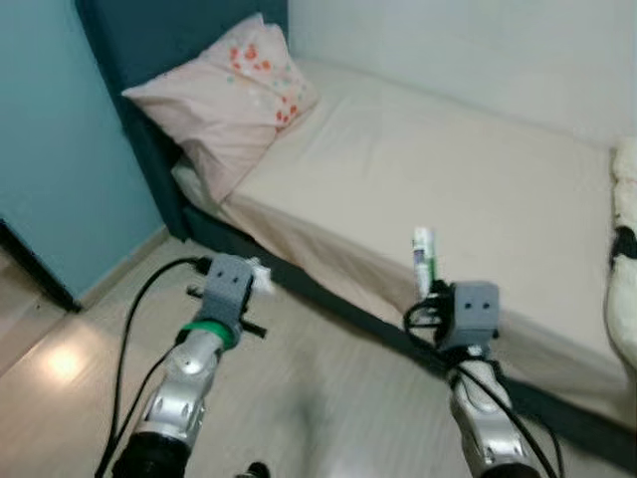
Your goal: Clean up the room
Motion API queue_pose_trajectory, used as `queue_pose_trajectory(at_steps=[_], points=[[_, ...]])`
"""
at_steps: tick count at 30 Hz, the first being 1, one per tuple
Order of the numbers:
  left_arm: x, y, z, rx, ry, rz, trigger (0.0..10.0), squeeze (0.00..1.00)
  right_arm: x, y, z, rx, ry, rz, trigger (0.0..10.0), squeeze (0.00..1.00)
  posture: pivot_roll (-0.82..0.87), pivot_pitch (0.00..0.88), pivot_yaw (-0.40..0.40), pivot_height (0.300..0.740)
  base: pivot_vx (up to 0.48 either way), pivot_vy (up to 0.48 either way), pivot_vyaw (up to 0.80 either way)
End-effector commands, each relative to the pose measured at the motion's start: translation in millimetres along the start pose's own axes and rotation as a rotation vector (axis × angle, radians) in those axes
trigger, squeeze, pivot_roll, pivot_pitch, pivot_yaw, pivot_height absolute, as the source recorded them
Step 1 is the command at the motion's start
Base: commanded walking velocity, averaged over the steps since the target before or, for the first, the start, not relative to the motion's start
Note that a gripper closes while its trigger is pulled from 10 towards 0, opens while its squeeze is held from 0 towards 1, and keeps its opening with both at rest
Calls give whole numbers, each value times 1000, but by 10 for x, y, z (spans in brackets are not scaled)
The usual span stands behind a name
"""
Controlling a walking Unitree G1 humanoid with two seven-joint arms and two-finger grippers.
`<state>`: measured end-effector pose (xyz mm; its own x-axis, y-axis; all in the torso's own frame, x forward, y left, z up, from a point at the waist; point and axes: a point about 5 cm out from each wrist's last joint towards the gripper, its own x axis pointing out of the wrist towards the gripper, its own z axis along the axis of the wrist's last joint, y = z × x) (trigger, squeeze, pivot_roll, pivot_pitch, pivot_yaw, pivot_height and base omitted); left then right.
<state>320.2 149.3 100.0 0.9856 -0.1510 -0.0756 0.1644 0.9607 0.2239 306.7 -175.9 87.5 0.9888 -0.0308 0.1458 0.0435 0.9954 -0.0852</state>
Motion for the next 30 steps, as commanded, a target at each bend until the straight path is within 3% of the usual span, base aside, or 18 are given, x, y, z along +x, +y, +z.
queue_pose_trajectory(at_steps=[1,18,30], points=[[-31,-48,-80,-16,34,-8,10000,0,-81,-31,-112,1,48,-11,10000,0,57,47,-5,740,0,0,738],[-54,-35,-142,-5,65,16,10000,0,-66,48,-74,0,28,40,10000,0,56,51,-1,740,0,0,735],[-54,33,-191,7,102,60,10000,0,-54,187,-31,24,13,130,10000,0,59,53,1,740,0,0,734]])
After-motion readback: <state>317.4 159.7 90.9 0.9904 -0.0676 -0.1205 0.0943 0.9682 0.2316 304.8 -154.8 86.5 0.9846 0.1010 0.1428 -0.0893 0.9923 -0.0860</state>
